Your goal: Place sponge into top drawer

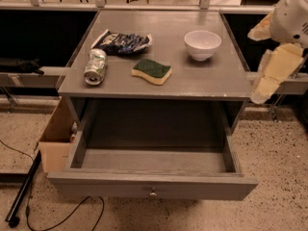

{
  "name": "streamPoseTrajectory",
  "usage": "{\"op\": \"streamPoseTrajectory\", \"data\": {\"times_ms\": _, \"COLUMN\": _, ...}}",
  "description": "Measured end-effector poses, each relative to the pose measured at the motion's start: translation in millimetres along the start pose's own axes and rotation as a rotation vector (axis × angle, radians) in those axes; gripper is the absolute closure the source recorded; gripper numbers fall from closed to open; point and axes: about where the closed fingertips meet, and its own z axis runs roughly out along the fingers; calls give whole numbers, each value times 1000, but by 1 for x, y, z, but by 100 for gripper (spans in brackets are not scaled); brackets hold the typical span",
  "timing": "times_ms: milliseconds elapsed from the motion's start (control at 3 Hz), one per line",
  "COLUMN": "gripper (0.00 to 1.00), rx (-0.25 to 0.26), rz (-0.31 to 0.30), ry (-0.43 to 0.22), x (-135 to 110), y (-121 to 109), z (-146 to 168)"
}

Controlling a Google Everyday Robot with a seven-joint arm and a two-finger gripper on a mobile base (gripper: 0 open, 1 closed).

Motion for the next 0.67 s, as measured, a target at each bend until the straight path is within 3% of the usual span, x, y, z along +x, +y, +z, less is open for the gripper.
{"op": "streamPoseTrajectory", "data": {"times_ms": 333, "gripper": 0, "rx": -45, "rz": -66, "ry": -55, "x": -31, "y": -49, "z": 22}}
{"op": "streamPoseTrajectory", "data": {"times_ms": 667, "gripper": 0, "rx": -63, "rz": -54, "ry": -233, "x": -49, "y": -94, "z": 51}}
